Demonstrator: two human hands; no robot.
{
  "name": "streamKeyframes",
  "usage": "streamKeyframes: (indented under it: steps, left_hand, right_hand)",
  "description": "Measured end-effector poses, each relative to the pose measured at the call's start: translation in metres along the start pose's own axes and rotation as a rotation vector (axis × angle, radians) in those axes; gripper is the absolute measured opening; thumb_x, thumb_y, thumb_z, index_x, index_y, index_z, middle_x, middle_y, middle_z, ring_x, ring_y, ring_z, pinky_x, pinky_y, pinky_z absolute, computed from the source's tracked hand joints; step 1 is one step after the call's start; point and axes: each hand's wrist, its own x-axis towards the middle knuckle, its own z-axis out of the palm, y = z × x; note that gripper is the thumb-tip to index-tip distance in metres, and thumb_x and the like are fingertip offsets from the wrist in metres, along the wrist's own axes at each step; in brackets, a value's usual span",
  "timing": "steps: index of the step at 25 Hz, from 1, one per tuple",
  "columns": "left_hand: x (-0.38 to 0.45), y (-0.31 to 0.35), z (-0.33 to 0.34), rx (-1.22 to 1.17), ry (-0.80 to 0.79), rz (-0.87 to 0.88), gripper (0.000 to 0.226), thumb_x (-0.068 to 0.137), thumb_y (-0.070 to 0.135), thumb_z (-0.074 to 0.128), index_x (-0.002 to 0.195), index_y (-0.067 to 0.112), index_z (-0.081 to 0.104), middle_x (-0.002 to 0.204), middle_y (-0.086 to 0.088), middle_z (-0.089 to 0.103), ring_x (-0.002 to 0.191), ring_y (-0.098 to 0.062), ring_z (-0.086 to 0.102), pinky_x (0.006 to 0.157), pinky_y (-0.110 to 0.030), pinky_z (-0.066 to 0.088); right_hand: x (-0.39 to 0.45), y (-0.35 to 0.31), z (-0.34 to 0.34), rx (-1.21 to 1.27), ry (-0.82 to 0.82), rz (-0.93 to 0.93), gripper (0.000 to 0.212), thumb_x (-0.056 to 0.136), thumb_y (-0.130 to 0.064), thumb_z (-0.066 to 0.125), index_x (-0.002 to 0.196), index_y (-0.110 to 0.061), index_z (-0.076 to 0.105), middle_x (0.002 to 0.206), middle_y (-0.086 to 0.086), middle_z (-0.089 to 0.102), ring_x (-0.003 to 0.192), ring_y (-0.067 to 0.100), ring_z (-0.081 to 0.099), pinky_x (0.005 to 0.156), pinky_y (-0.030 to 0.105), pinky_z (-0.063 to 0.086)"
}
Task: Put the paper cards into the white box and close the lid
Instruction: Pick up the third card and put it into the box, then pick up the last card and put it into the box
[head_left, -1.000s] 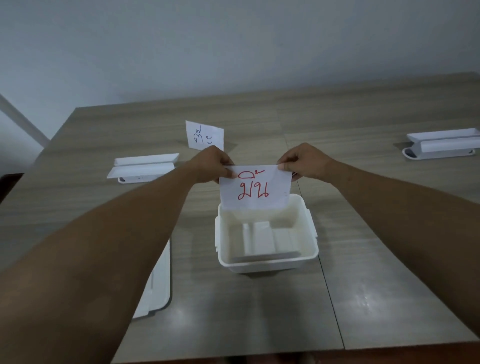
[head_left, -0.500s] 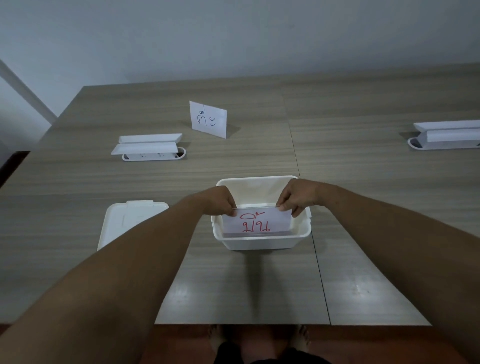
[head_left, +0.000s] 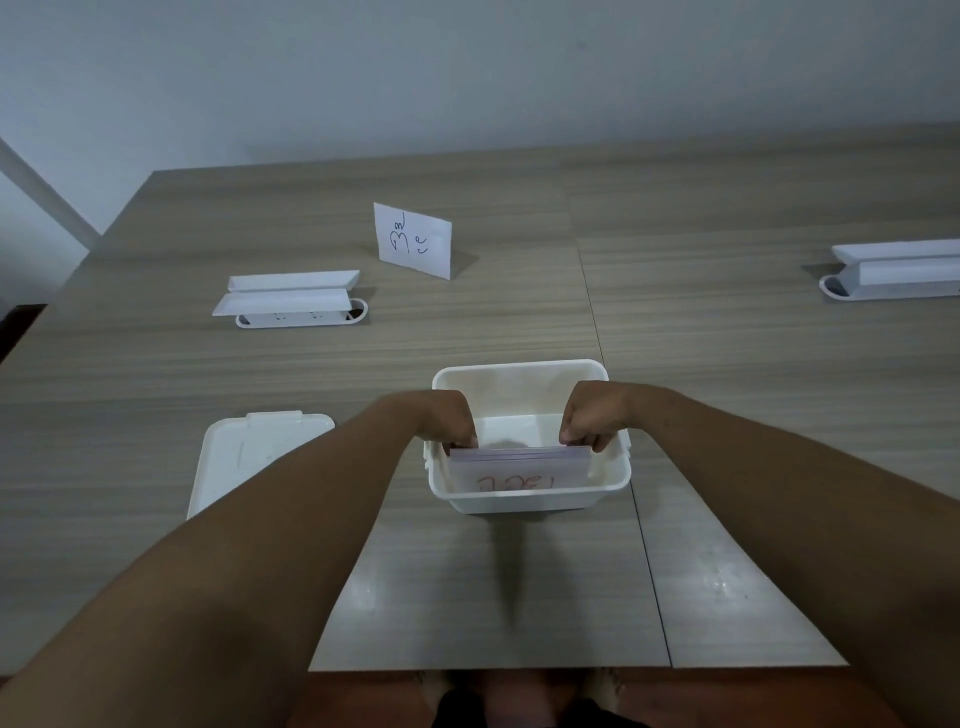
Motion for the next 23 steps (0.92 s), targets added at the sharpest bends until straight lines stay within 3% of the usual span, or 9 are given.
streamKeyframes:
  steps: [3,7,9,11,15,17,19,21,23]
  left_hand:
    - [0.003,0.0,-0.027,-0.267,0.091,-0.002,0.026,0.083,0.012,0.063,0.101,-0.003,0.074,0.097,-0.013,0.077,0.077,-0.02,0.07,0.057,-0.023,0.046]
    - [0.012,-0.012,-0.066,-0.339,0.288,0.05,0.022,0.082,0.014,0.065,0.09,-0.003,0.077,0.09,-0.016,0.078,0.07,-0.02,0.071,0.052,-0.019,0.047]
    - [0.02,-0.023,-0.096,-0.31,0.364,0.071,0.025,0.083,0.019,0.066,0.085,-0.003,0.077,0.086,-0.014,0.079,0.071,-0.02,0.072,0.06,-0.022,0.056]
    - [0.029,-0.037,-0.13,-0.285,0.439,0.059,0.027,0.084,0.024,0.065,0.08,-0.001,0.076,0.081,-0.011,0.078,0.071,-0.02,0.071,0.078,-0.033,0.06]
    - [0.058,-0.068,-0.2,-0.129,0.574,0.007,0.027,0.085,0.025,0.058,0.073,0.005,0.072,0.073,-0.007,0.071,0.071,-0.023,0.062,0.076,-0.032,0.053]
    - [0.08,-0.085,-0.228,-0.063,0.572,-0.001,0.028,0.088,0.026,0.056,0.083,0.003,0.072,0.088,-0.013,0.072,0.082,-0.028,0.064,0.077,-0.033,0.05]
    - [0.104,-0.101,-0.25,-0.028,0.563,-0.025,0.035,0.091,0.032,0.056,0.115,0.011,0.069,0.122,-0.01,0.068,0.114,-0.027,0.061,0.095,-0.032,0.045]
    - [0.127,-0.118,-0.266,-0.021,0.547,-0.037,0.051,0.095,0.037,0.053,0.14,0.013,0.051,0.141,-0.007,0.056,0.131,-0.025,0.05,0.107,-0.032,0.037]
    - [0.151,-0.136,-0.278,-0.016,0.554,-0.023,0.059,0.096,0.037,0.052,0.148,0.012,0.039,0.15,-0.009,0.047,0.138,-0.026,0.043,0.112,-0.033,0.032]
  right_hand:
    - [0.002,-0.01,-0.015,0.128,0.046,0.005,0.029,0.086,-0.007,0.06,0.108,0.011,0.067,0.107,0.022,0.073,0.093,0.028,0.07,0.09,0.039,0.058]
    - [0.013,-0.022,-0.04,0.214,0.156,-0.035,0.025,0.086,-0.007,0.06,0.103,0.009,0.069,0.101,0.023,0.074,0.085,0.027,0.07,0.083,0.04,0.058]
    - [0.025,-0.033,-0.059,0.21,0.222,-0.061,0.021,0.084,-0.007,0.059,0.097,0.004,0.072,0.096,0.021,0.075,0.08,0.026,0.071,0.074,0.036,0.058]
    - [0.039,-0.047,-0.079,0.183,0.291,-0.085,0.02,0.085,-0.01,0.057,0.093,-0.001,0.073,0.091,0.018,0.077,0.074,0.023,0.072,0.068,0.034,0.058]
    - [0.09,-0.085,-0.114,0.182,0.475,-0.123,0.021,0.083,-0.009,0.054,0.089,-0.005,0.074,0.086,0.014,0.076,0.071,0.02,0.067,0.062,0.03,0.053]
    - [0.125,-0.101,-0.125,0.141,0.539,-0.118,0.025,0.082,-0.01,0.055,0.098,-0.01,0.073,0.098,0.007,0.073,0.088,0.021,0.066,0.075,0.028,0.05]
    - [0.165,-0.116,-0.135,0.113,0.582,-0.083,0.037,0.082,-0.017,0.056,0.118,-0.016,0.066,0.117,0.003,0.068,0.111,0.021,0.062,0.092,0.027,0.046]
    - [0.202,-0.134,-0.143,0.163,0.617,-0.067,0.047,0.082,-0.019,0.056,0.129,-0.017,0.058,0.127,0.005,0.064,0.12,0.023,0.057,0.096,0.027,0.043]
    - [0.24,-0.155,-0.149,0.188,0.649,-0.085,0.055,0.084,-0.018,0.057,0.138,-0.013,0.049,0.136,0.009,0.058,0.128,0.026,0.052,0.101,0.028,0.04]
